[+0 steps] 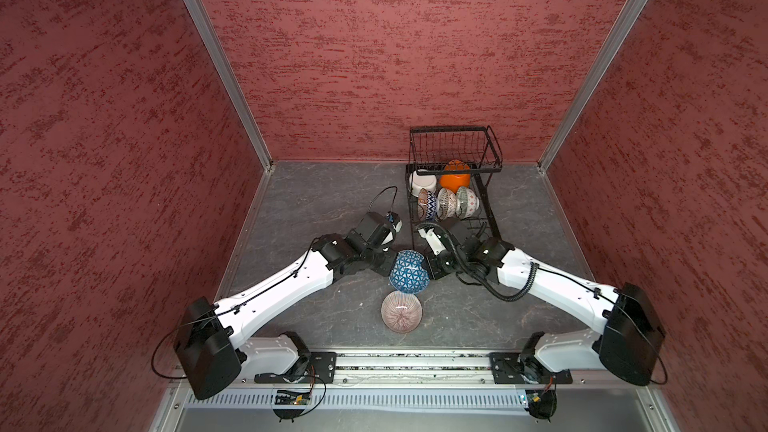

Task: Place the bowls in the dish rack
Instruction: 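Carry the blue bowl to the rack with the right gripper while the left withdraws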

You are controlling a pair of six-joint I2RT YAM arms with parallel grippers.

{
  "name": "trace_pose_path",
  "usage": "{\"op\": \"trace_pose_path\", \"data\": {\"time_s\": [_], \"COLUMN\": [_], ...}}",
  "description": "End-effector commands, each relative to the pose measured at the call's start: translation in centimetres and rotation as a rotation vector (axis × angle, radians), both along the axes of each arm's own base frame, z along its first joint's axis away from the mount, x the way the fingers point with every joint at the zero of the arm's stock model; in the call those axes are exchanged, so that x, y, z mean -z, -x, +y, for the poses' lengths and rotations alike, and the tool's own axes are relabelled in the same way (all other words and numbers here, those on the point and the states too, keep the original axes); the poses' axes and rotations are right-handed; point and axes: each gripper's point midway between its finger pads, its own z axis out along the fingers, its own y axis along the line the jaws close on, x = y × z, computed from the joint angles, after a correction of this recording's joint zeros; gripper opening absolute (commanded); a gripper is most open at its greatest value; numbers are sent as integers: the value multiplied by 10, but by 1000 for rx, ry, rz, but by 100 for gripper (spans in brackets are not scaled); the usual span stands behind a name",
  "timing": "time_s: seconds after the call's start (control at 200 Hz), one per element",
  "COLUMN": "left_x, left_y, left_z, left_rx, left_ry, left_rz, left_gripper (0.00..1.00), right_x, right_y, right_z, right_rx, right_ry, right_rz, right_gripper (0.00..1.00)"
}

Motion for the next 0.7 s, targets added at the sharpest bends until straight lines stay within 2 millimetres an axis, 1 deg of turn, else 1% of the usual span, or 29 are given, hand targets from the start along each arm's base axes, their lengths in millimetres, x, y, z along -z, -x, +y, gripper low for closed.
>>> {"op": "trace_pose_path", "data": {"time_s": [0.0,0.01,0.09,0.18,0.331,0.436,0.566,0.691], "left_x": [-17,-18,-22,-32,-45,-50,-56,-60], "left_y": [-19,-21,-30,-41,-48,-47,-40,-35], "left_z": [0,1,9,17,26,31,31,30], "left_rx": [-67,-73,-126,-185,-233,-250,-235,-219], "left_ry": [20,19,17,54,166,231,320,377], "left_rz": [-65,-69,-82,-101,-117,-115,-100,-94], "left_gripper": [97,100,100,99,99,100,99,100], "right_x": [-27,-27,-29,-35,-43,-48,-65,-80], "right_y": [-17,-18,-22,-27,-35,-44,-54,-64], "right_z": [-9,-10,-19,-26,-33,-47,-60,-78], "right_rx": [79,85,123,156,193,258,327,419], "right_ry": [4,8,42,57,94,155,193,250], "right_rz": [-101,-104,-132,-161,-200,-238,-295,-356], "right_gripper": [0,0,0,0,0,0,0,0]}}
